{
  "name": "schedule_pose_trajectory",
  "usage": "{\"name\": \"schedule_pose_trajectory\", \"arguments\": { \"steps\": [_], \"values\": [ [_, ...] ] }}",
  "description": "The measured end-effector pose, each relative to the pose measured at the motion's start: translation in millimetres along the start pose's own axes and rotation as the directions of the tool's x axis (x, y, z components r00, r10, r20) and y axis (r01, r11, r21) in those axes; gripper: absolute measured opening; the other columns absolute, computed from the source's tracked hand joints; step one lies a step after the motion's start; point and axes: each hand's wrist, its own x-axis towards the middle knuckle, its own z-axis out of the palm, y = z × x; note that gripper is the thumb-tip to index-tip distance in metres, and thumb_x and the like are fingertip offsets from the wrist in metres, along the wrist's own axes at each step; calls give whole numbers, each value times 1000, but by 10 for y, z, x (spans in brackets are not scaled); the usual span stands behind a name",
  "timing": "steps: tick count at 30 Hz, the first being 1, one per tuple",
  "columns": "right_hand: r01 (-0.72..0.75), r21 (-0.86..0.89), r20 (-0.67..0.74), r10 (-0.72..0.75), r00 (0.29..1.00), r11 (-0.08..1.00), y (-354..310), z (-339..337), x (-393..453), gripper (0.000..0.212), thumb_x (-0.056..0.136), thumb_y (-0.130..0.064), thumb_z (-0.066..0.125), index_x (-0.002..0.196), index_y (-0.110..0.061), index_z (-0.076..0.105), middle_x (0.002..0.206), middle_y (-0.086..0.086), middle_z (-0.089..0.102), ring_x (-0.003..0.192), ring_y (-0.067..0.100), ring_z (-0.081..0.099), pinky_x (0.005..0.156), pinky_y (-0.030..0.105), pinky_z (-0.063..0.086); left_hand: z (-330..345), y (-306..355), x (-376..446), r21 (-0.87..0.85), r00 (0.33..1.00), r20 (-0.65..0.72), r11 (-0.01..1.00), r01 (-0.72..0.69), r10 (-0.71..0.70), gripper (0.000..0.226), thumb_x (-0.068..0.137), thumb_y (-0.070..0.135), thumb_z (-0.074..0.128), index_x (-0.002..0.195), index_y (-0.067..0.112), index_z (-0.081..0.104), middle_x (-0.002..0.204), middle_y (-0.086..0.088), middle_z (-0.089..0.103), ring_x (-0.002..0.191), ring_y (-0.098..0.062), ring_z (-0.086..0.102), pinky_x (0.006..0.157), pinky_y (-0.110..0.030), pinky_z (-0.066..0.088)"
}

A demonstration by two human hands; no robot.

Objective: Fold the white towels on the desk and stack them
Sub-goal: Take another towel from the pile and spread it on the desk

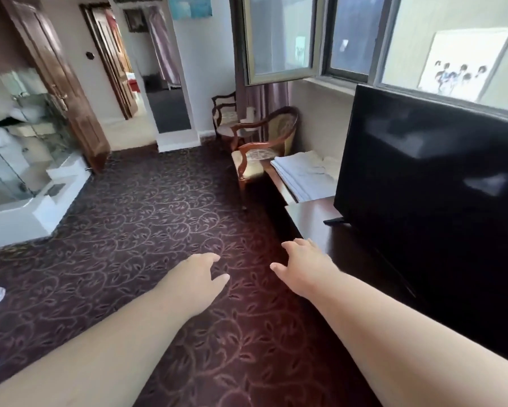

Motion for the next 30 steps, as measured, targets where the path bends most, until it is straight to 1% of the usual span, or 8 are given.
{"name": "schedule_pose_trajectory", "arguments": {
  "steps": [3,6,9,15,20,24,27,30],
  "values": [
    [-65,22,-4,65,998,998,28,119,798,66,93,-63,50,147,-24,46,148,1,46,142,24,35,113,47,37,43,-131,869,37,999,25,999,-39,38,60,92,59,51,145,33,43,146,4,48,129,-17,50,108,-36,40],
    [-92,45,29,91,995,995,13,228,1749,67,93,-63,50,147,-24,45,150,3,44,143,27,32,116,48,33,39,-252,1823,43,998,35,997,-57,55,60,91,58,52,145,33,43,146,4,48,129,-18,51,107,-38,42],
    [-73,39,70,71,995,997,-21,206,2800,69,93,-64,50,149,-24,42,156,4,38,150,30,21,120,51,26,-87,-342,2836,32,999,36,999,-40,39,60,91,59,52,145,34,43,148,6,46,129,-16,50,106,-38,42],
    [-83,-22,98,85,992,996,-109,-154,4725,72,93,-66,47,152,-26,36,162,3,28,155,30,4,122,55,18,-458,-525,4573,-3,999,33,1000,11,-11,62,90,60,53,145,34,43,148,5,46,131,-17,49,107,-39,41],
    [-146,11,140,143,980,989,-155,-75,5876,74,93,-68,47,154,-29,34,163,0,29,155,28,7,122,54,19,-430,-785,5823,-103,998,32,993,58,-55,62,88,63,53,142,34,46,143,5,51,126,-16,53,102,-34,42],
    [-263,-24,153,264,952,964,82,118,6739,74,92,-68,47,153,-27,37,158,2,35,151,28,17,119,50,25,-263,-869,6991,-247,990,119,964,101,-74,65,88,63,53,143,29,47,138,1,57,122,-16,56,92,-27,40],
    [-398,-18,149,397,906,917,366,179,7423,73,91,-70,45,149,-25,42,152,3,41,146,29,24,116,49,31,-204,-794,7928,-216,985,172,976,11,26,67,85,66,52,142,31,48,132,3,59,118,-15,58,97,-29,44],
    [-530,12,161,521,838,848,648,184,7931,72,91,-69,45,147,-24,44,150,5,43,144,31,27,114,49,33,-202,-585,8785,-106,948,261,981,-162,185,67,85,67,50,142,32,47,131,3,58,118,-17,57,102,-34,46]
  ]
}}
